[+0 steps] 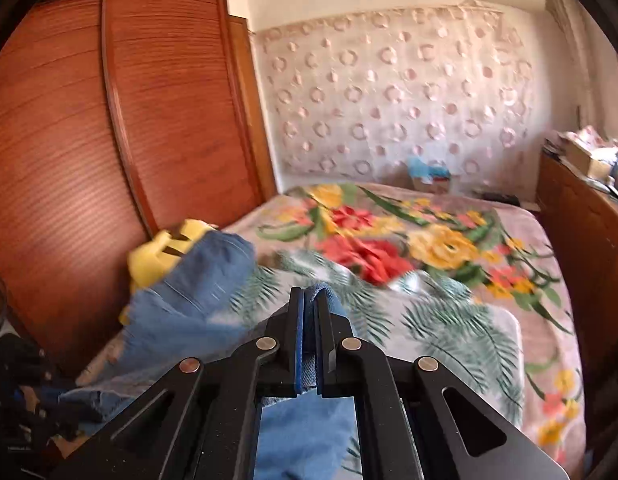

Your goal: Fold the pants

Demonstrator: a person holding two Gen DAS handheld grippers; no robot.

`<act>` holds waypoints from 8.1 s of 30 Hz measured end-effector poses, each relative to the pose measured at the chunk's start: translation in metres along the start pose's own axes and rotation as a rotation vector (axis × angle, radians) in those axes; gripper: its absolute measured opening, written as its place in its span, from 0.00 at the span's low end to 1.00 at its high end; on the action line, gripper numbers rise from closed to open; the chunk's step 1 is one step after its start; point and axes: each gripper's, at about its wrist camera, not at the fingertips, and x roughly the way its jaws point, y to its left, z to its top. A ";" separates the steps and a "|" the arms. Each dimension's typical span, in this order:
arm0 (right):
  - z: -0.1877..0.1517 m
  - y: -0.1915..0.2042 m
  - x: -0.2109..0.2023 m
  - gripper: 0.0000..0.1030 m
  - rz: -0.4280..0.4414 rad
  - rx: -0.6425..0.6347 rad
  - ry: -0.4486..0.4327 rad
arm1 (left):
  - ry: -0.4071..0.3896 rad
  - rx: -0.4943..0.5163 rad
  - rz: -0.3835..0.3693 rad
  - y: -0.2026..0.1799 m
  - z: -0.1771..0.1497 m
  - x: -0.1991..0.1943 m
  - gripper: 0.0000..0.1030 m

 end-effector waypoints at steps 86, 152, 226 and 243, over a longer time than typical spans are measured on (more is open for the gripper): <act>-0.075 -0.045 0.139 0.44 0.025 0.018 0.387 | 0.241 -0.297 0.220 0.082 -0.140 0.018 0.78; -0.092 -0.118 -0.035 0.40 -0.213 0.088 0.221 | 0.216 -0.154 0.145 0.055 -0.067 0.082 0.78; -0.189 -0.125 -0.077 0.43 -0.305 0.294 0.201 | 0.304 -0.098 0.065 -0.019 -0.086 0.145 0.94; -0.136 -0.099 -0.086 0.07 -0.192 0.254 0.116 | 0.243 -0.153 0.072 0.011 -0.082 0.103 0.94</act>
